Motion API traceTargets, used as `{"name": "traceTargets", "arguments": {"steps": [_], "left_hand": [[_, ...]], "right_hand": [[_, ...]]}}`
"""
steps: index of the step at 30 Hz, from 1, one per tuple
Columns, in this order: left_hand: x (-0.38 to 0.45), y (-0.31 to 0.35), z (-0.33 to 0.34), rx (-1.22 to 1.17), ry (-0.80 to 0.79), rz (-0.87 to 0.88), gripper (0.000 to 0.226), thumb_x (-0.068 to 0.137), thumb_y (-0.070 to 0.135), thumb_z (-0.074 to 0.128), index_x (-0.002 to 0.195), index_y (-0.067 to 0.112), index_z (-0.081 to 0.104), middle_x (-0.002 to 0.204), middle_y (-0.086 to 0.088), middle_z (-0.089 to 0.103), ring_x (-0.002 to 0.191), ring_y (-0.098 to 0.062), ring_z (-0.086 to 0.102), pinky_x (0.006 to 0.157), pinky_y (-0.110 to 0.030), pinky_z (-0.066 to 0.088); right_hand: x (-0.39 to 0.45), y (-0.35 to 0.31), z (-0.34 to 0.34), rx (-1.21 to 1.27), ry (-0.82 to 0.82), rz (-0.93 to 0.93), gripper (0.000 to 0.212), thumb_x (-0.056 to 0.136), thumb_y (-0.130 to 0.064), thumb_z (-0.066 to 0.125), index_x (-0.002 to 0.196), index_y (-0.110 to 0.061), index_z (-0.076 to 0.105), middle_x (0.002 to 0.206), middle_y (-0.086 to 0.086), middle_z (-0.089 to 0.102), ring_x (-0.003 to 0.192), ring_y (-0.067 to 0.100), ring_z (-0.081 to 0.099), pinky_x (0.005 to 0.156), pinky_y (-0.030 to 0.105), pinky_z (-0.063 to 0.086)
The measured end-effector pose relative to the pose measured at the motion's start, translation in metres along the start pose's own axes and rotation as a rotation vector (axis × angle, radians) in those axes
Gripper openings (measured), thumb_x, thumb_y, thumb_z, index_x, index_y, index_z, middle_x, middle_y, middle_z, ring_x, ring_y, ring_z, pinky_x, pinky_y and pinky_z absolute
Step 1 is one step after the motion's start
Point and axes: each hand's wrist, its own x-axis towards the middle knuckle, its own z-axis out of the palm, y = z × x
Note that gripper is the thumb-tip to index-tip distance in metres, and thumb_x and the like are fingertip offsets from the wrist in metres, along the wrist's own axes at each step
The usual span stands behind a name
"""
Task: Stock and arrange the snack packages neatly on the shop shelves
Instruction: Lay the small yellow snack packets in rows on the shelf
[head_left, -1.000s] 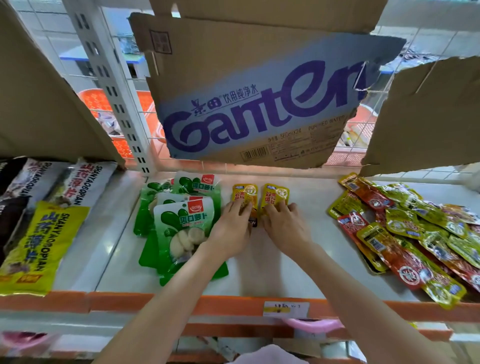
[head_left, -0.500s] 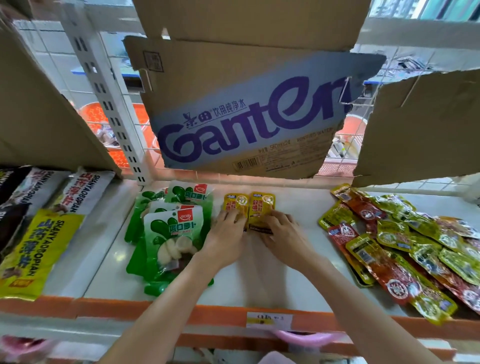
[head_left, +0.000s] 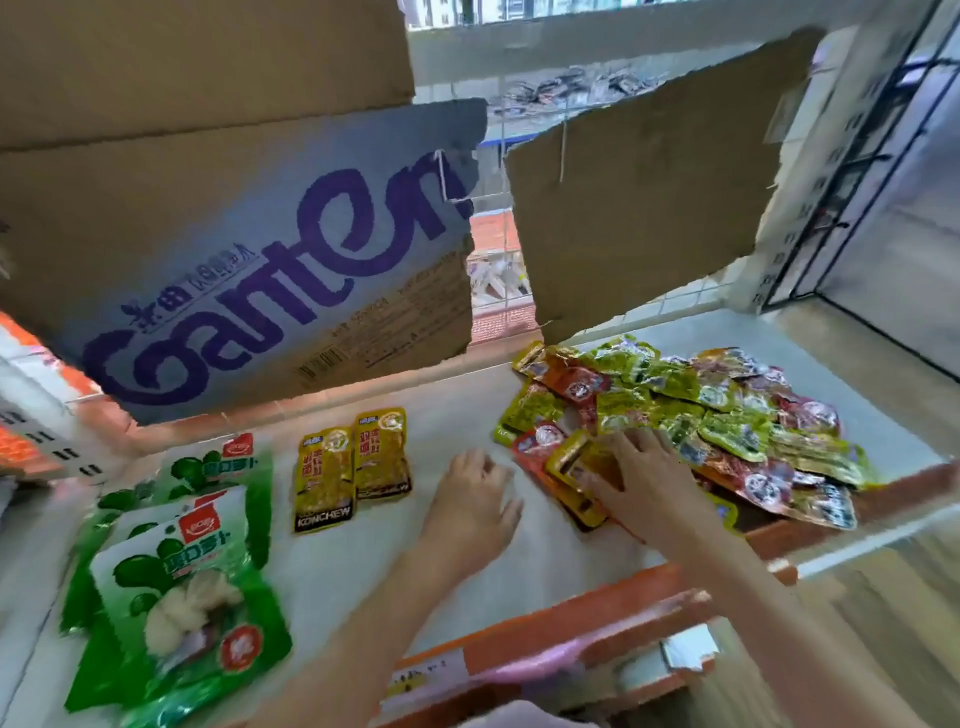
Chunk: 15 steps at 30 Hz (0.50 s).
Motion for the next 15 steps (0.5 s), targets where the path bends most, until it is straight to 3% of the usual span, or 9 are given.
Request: {"name": "traceTargets", "arguments": {"steps": [3,9,11,15], "left_hand": [[0.010,0.021,0.012,-0.014,0.049,-0.051,0.043,0.091,0.043,0.048,0.120,0.013,0.054,0.116,-0.007,0.047,0.112,-0.023,0.040,0.096,-0.030,0.033],[0.034,0.047,0.020,-0.173,0.095,-0.347,0.043,0.086,0.048,0.056,0.112,0.014,0.053,0.116,-0.006,0.047,0.116,-0.022,0.041,0.096,-0.032,0.031],[0.039,0.051,0.020,-0.369,0.126,-0.410,0.034,0.084,0.037,0.065,0.105,0.013,0.054,0.112,-0.007,0.051,0.109,-0.021,0.047,0.094,-0.030,0.036],[0.041,0.056,0.015,-0.780,0.136,-0.455,0.025,0.082,0.018,0.071,0.096,0.012,0.050,0.086,-0.001,0.060,0.080,-0.015,0.056,0.070,-0.019,0.041]], "right_hand": [[-0.008,0.024,0.004,-0.008,-0.068,0.042,0.077,0.076,-0.069,0.052,0.136,-0.024,0.036,0.136,0.004,0.033,0.128,0.026,0.028,0.104,0.038,0.030],[-0.011,0.027,0.017,0.122,-0.006,0.074,0.079,0.069,-0.062,0.065,0.134,-0.025,0.038,0.131,0.000,0.033,0.124,0.023,0.028,0.098,0.039,0.031],[-0.010,0.028,0.018,0.196,0.014,0.086,0.075,0.068,-0.057,0.068,0.129,-0.023,0.040,0.126,0.000,0.036,0.121,0.022,0.031,0.095,0.037,0.032],[-0.011,0.033,0.018,0.371,0.086,0.076,0.064,0.069,-0.043,0.075,0.117,-0.014,0.043,0.112,0.001,0.043,0.109,0.020,0.038,0.088,0.033,0.033]]}}
